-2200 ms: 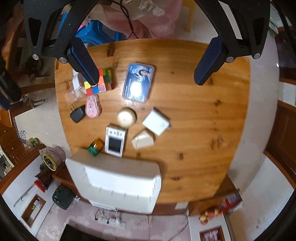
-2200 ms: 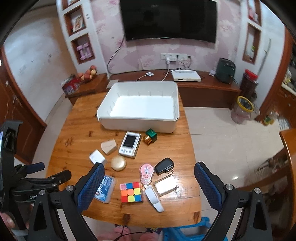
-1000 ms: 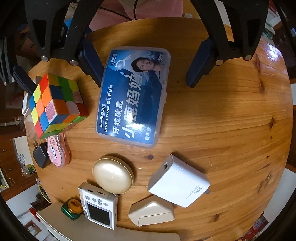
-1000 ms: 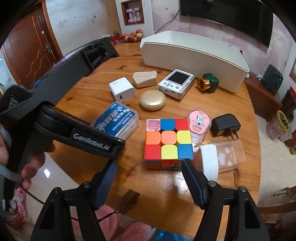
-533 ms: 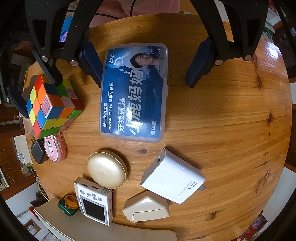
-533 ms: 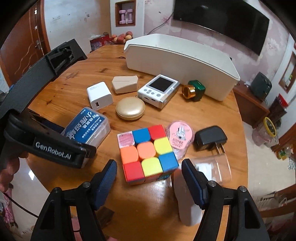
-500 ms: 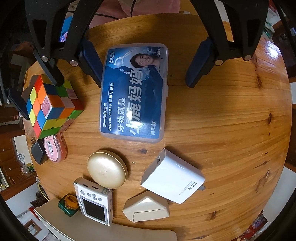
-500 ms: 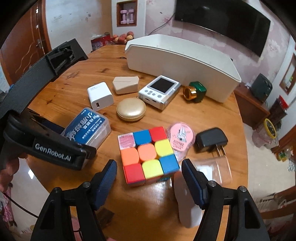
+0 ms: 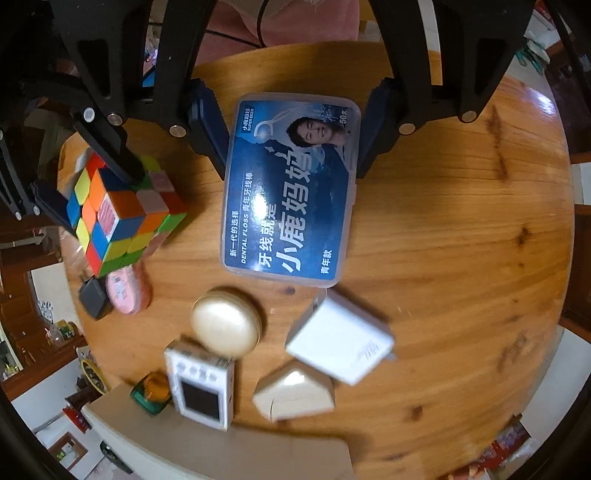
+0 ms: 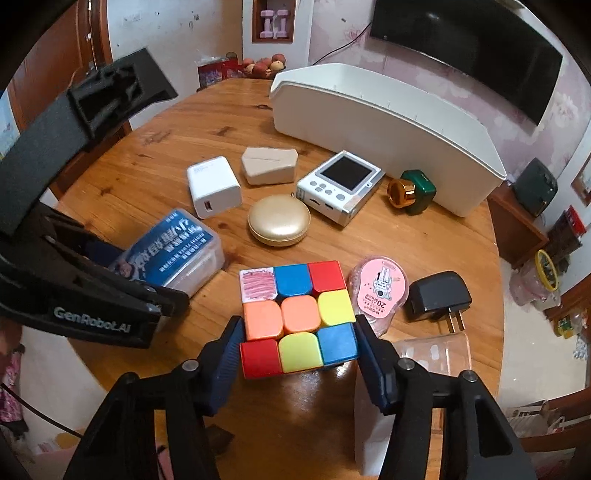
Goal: Organize rigid objects
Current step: 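Lift the floss box and cube and carry both over the white bin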
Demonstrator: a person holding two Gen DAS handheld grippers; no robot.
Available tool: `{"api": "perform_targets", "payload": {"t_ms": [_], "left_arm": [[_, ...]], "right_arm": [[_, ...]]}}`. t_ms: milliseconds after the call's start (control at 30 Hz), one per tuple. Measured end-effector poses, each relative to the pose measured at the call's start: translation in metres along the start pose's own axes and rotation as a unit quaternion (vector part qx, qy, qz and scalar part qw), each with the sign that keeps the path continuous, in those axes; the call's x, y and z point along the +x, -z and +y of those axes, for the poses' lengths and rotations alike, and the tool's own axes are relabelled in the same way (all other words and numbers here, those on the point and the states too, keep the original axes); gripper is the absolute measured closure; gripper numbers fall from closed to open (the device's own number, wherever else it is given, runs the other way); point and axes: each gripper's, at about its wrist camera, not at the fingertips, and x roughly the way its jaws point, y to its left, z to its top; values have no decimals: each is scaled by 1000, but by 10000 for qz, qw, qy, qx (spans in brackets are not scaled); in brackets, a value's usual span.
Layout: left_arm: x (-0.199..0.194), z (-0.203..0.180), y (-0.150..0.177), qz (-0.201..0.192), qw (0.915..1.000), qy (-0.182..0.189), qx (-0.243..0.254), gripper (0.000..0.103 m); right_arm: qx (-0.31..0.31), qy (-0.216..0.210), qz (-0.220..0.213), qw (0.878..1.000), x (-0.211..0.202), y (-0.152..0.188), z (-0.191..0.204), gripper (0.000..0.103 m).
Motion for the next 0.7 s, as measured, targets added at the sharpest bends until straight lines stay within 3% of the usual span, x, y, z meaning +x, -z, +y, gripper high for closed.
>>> {"api": "perform_targets", "payload": {"t_ms": [133,333,500,700], "left_arm": [[-37,-4,-5,-282,9996,12,50,36],[-113,-15,-23,-939,9950,321,120,36],[-152,-24,-64,-1302,9897,511,311,36],[-176,-40,-132,-1564,9821,692,785,36]], "right_arm": [[169,-225,-110,9995,-25,-9,-5,45],[368,-308,-448,9978,-73,-31,-23,45],[688,-301,-844,9936,-113,-63,-53,45],[1254,-119,-1017,9868,-133,-113,-98,45]]}}
